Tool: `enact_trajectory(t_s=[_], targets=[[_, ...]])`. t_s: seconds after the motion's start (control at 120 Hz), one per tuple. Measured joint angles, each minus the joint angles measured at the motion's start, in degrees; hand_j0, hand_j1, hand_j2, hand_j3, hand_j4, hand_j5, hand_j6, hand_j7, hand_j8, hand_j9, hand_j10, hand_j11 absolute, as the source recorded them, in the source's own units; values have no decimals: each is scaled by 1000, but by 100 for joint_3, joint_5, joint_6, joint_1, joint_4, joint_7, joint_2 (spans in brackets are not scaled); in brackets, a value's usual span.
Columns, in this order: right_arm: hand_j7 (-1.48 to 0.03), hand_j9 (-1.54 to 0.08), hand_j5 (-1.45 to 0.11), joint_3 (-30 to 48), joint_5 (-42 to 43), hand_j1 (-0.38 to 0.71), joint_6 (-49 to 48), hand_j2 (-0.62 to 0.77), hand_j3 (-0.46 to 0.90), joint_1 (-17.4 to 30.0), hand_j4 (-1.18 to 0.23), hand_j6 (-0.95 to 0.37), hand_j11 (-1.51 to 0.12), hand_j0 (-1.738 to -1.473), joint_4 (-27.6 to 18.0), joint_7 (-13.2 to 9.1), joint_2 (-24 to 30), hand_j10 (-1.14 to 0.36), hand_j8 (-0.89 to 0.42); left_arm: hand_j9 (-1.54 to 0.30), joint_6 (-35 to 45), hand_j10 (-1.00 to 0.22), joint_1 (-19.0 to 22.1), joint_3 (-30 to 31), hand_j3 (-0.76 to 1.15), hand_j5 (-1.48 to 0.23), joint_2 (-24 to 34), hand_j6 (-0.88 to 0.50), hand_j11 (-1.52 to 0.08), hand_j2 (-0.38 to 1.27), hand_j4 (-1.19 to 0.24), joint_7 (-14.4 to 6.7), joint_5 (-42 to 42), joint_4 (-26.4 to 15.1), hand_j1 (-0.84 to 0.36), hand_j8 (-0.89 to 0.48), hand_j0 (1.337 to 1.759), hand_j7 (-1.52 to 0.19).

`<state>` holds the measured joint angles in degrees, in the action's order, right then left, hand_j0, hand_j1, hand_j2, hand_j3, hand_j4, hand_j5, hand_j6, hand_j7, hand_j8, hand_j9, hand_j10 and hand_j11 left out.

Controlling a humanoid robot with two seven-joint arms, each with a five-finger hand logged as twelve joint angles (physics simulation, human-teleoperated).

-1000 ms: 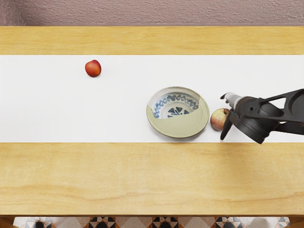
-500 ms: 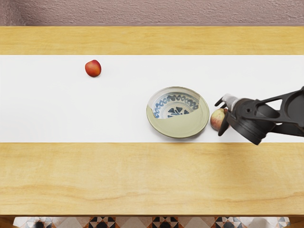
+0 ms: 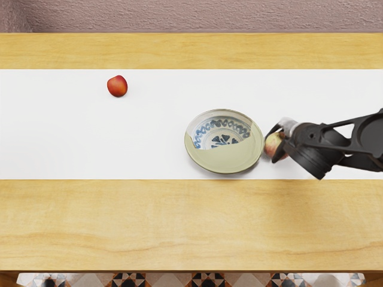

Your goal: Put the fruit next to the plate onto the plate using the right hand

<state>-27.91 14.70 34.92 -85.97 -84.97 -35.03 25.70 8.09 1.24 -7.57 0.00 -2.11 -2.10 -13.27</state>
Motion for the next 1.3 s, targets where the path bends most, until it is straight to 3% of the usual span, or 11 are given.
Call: enact_trajectory(t_s=[0.175, 0.308, 0.425, 0.583, 0.9, 1.092, 1.25, 1.3], targets=[[-797, -820, -825, 167, 37, 238, -1, 49, 1, -11, -514, -286, -826, -1653, -1, 2, 456, -377, -208, 0, 0, 0, -1, 0, 0, 0, 0, 0, 0, 0, 0, 0, 0, 0, 349, 0, 1658, 0], [-920, -946, -960, 1544, 22, 282, -410, 99, 0, 206, -432, -217, -958, -1650, -2, 0, 1238, -323, -130, 0, 0, 0, -1, 0, 0, 0, 0, 0, 0, 0, 0, 0, 0, -1, 349, 0, 1658, 0], [-990, -1004, -1023, 2438, -171, 309, -1136, 142, -1, 509, -385, -186, -1017, -1647, -6, -6, 1504, -290, -80, 0, 0, 0, 0, -1, 0, 0, 0, 0, 0, 0, 0, 0, 1, -1, 349, 0, 1658, 0], [-1040, -1043, -1079, 3054, -372, 349, -1617, 223, 0, 792, -322, -123, -1064, -1646, 2, -5, 1120, -244, -24, 0, 0, 0, -1, -1, 0, 0, 0, 0, 0, 0, 0, 0, 1, 0, 349, 0, 1658, 0], [-1084, -1090, -1143, 3210, -377, 387, -1756, 240, 0, 1207, -258, -70, -1121, -1643, 522, -3, 161, -193, 26, 0, 0, 0, -1, 0, 0, 0, 0, 0, 0, 0, 0, 0, 1, -1, 349, 0, 1658, 0], [-477, -482, -503, 3459, 261, -21, -1689, 85, 0, 1361, -126, -47, -495, -1652, 587, 2, 176, -108, -6, 0, 0, 0, -1, 0, 0, 0, 0, 0, 0, 0, 0, 0, 0, 0, 349, 0, 1658, 0], [-234, -236, -246, 3877, 387, -185, -1735, 37, 0, 1367, -69, -33, -242, -1655, 563, 3, 515, -61, -15, 0, 0, 0, 0, 1, 0, 0, 0, 0, 0, 0, 0, 0, -1, -2, 349, 0, 1658, 0], [-188, -190, -198, 4122, 367, -216, -2434, 28, 0, 1439, -59, -31, -195, -1656, 535, 3, 855, -52, -16, 0, 0, 0, -1, 1, 0, 0, 0, 0, 0, 0, 0, 0, -1, -2, 349, 0, 1658, 0]])
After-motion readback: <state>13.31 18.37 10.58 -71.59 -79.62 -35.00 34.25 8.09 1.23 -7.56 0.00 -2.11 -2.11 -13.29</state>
